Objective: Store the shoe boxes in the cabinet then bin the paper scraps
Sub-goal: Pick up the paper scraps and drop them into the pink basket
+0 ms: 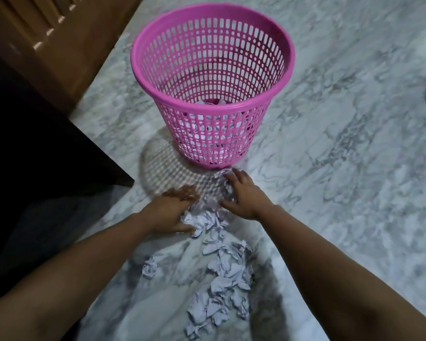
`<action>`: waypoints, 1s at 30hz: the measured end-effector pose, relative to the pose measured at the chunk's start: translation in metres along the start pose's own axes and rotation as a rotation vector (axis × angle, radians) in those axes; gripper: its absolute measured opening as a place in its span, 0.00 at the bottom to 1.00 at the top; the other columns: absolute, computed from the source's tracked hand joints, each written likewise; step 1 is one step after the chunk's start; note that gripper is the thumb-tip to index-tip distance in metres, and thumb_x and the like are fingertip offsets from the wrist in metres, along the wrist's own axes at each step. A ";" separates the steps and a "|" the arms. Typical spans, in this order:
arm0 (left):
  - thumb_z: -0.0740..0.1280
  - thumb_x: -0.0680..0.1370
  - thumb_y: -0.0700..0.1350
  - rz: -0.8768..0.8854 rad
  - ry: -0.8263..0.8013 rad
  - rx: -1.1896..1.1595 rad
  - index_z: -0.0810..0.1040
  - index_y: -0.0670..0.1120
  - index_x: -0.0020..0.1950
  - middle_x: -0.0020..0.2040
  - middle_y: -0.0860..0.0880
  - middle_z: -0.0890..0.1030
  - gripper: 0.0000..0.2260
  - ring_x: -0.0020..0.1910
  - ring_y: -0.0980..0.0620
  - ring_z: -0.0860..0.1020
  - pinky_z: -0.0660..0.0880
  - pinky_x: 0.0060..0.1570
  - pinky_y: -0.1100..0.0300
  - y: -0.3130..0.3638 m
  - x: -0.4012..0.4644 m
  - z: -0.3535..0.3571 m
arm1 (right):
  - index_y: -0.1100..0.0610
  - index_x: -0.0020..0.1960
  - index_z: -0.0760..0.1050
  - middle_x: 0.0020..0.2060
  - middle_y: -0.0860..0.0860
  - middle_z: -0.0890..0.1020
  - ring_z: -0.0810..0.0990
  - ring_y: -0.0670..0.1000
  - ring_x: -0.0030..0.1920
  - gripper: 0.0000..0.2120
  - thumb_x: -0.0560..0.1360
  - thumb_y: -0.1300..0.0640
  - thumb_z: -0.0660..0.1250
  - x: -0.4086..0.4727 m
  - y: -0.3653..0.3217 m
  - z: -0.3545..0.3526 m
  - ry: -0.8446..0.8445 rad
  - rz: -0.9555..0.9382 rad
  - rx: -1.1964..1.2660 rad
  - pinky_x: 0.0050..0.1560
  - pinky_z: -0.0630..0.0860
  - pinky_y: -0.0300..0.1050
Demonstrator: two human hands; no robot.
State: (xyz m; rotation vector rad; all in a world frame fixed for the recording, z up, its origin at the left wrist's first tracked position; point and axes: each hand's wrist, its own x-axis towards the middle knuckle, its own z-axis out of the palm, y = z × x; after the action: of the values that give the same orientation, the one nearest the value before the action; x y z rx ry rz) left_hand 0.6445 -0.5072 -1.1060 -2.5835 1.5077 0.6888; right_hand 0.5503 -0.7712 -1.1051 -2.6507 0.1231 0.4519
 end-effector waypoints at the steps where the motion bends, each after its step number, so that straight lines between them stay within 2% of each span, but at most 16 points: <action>1: 0.59 0.73 0.75 0.015 0.006 -0.001 0.52 0.55 0.83 0.84 0.50 0.48 0.44 0.82 0.48 0.52 0.56 0.79 0.49 0.002 0.000 0.003 | 0.50 0.84 0.50 0.83 0.54 0.51 0.49 0.59 0.83 0.45 0.76 0.32 0.63 0.005 0.000 -0.001 -0.012 -0.016 -0.015 0.79 0.60 0.61; 3: 0.57 0.74 0.75 0.052 0.004 -0.001 0.54 0.57 0.82 0.83 0.50 0.53 0.41 0.82 0.49 0.55 0.58 0.78 0.48 0.009 -0.005 0.006 | 0.51 0.84 0.52 0.83 0.54 0.54 0.51 0.59 0.82 0.45 0.76 0.30 0.62 0.010 -0.003 0.000 -0.039 -0.055 -0.053 0.78 0.61 0.61; 6: 0.56 0.74 0.76 0.067 0.016 -0.057 0.55 0.58 0.82 0.83 0.50 0.54 0.40 0.82 0.49 0.55 0.56 0.79 0.48 0.014 -0.021 0.007 | 0.51 0.80 0.62 0.78 0.55 0.67 0.63 0.60 0.78 0.42 0.74 0.27 0.61 0.009 -0.008 0.008 -0.036 -0.110 -0.100 0.72 0.70 0.62; 8: 0.56 0.72 0.78 0.058 0.003 -0.095 0.57 0.58 0.82 0.84 0.49 0.48 0.43 0.83 0.48 0.47 0.51 0.80 0.46 0.010 -0.041 0.011 | 0.50 0.76 0.67 0.72 0.54 0.73 0.70 0.59 0.72 0.41 0.71 0.24 0.60 -0.002 -0.009 0.015 -0.024 -0.150 -0.087 0.66 0.74 0.61; 10: 0.56 0.67 0.82 0.082 -0.014 -0.057 0.56 0.58 0.82 0.83 0.47 0.40 0.49 0.82 0.46 0.38 0.44 0.80 0.45 0.003 -0.066 0.018 | 0.49 0.73 0.67 0.66 0.54 0.74 0.72 0.57 0.66 0.42 0.69 0.23 0.61 -0.022 -0.009 0.024 -0.011 -0.187 -0.064 0.64 0.75 0.58; 13: 0.60 0.60 0.85 0.055 -0.099 -0.072 0.42 0.59 0.82 0.81 0.47 0.30 0.59 0.79 0.45 0.29 0.33 0.78 0.45 -0.003 -0.107 0.034 | 0.48 0.72 0.66 0.64 0.51 0.73 0.72 0.55 0.64 0.43 0.67 0.21 0.63 -0.053 -0.011 0.034 0.014 -0.188 -0.054 0.63 0.74 0.57; 16: 0.62 0.57 0.85 0.079 -0.169 -0.080 0.37 0.58 0.82 0.81 0.48 0.29 0.63 0.79 0.44 0.28 0.34 0.77 0.40 0.003 -0.137 0.053 | 0.46 0.79 0.58 0.74 0.51 0.66 0.64 0.55 0.75 0.55 0.61 0.17 0.64 -0.081 -0.012 0.042 0.009 -0.167 -0.029 0.72 0.68 0.60; 18: 0.60 0.60 0.84 0.107 -0.150 -0.042 0.38 0.57 0.82 0.82 0.47 0.33 0.61 0.80 0.42 0.30 0.37 0.77 0.38 0.010 -0.142 0.064 | 0.43 0.83 0.42 0.83 0.53 0.47 0.44 0.59 0.83 0.66 0.56 0.15 0.65 -0.098 -0.013 0.048 -0.068 -0.182 -0.042 0.80 0.49 0.66; 19: 0.59 0.62 0.84 0.108 -0.128 -0.035 0.38 0.57 0.82 0.82 0.47 0.34 0.59 0.80 0.41 0.31 0.38 0.77 0.38 0.015 -0.139 0.067 | 0.42 0.82 0.34 0.83 0.53 0.36 0.34 0.61 0.82 0.70 0.55 0.15 0.65 -0.104 -0.016 0.052 -0.107 -0.205 -0.077 0.78 0.39 0.68; 20: 0.57 0.64 0.84 0.111 -0.105 -0.037 0.38 0.56 0.82 0.82 0.46 0.35 0.57 0.80 0.41 0.32 0.39 0.77 0.38 0.021 -0.135 0.069 | 0.41 0.81 0.29 0.81 0.54 0.30 0.29 0.62 0.80 0.71 0.53 0.15 0.66 -0.109 -0.019 0.056 -0.130 -0.235 -0.125 0.74 0.33 0.69; 22: 0.55 0.68 0.82 0.133 -0.059 -0.030 0.39 0.56 0.82 0.83 0.45 0.37 0.53 0.80 0.39 0.34 0.39 0.76 0.38 0.037 -0.122 0.071 | 0.41 0.80 0.27 0.79 0.55 0.26 0.25 0.64 0.78 0.72 0.53 0.15 0.65 -0.115 -0.025 0.065 -0.150 -0.257 -0.211 0.71 0.29 0.72; 25: 0.53 0.73 0.79 0.137 0.030 -0.013 0.42 0.55 0.83 0.83 0.44 0.42 0.47 0.81 0.36 0.43 0.43 0.75 0.40 0.056 -0.101 0.074 | 0.41 0.80 0.27 0.79 0.57 0.28 0.26 0.65 0.78 0.67 0.58 0.15 0.63 -0.115 -0.032 0.079 -0.149 -0.191 -0.259 0.75 0.33 0.71; 27: 0.53 0.76 0.76 0.138 0.082 -0.024 0.42 0.55 0.83 0.83 0.44 0.43 0.44 0.82 0.36 0.49 0.50 0.76 0.41 0.062 -0.088 0.073 | 0.39 0.82 0.34 0.81 0.59 0.34 0.33 0.66 0.80 0.60 0.63 0.18 0.62 -0.114 -0.038 0.086 -0.162 -0.130 -0.252 0.78 0.41 0.70; 28: 0.53 0.76 0.75 0.131 0.101 -0.028 0.43 0.55 0.83 0.83 0.43 0.44 0.43 0.81 0.37 0.53 0.57 0.76 0.42 0.064 -0.082 0.070 | 0.40 0.83 0.43 0.83 0.60 0.44 0.44 0.67 0.81 0.56 0.64 0.20 0.63 -0.113 -0.041 0.088 -0.162 -0.112 -0.256 0.76 0.53 0.72; 29: 0.53 0.77 0.75 0.119 0.122 -0.030 0.44 0.54 0.83 0.83 0.42 0.46 0.43 0.80 0.37 0.58 0.63 0.73 0.43 0.065 -0.076 0.067 | 0.41 0.82 0.55 0.81 0.61 0.57 0.59 0.67 0.80 0.54 0.63 0.21 0.65 -0.112 -0.043 0.090 -0.172 -0.080 -0.263 0.70 0.68 0.72; 30: 0.53 0.77 0.75 0.100 0.133 -0.024 0.45 0.53 0.84 0.83 0.42 0.47 0.43 0.78 0.37 0.63 0.68 0.70 0.43 0.065 -0.071 0.064 | 0.43 0.78 0.63 0.78 0.59 0.68 0.70 0.65 0.75 0.51 0.60 0.22 0.67 -0.109 -0.045 0.090 -0.161 -0.054 -0.276 0.61 0.78 0.66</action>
State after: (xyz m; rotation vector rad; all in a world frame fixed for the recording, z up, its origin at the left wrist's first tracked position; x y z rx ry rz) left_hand 0.5380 -0.4654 -1.1241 -2.6346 1.6866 0.5565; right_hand 0.4279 -0.6901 -1.1263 -2.8624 -0.0661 0.7063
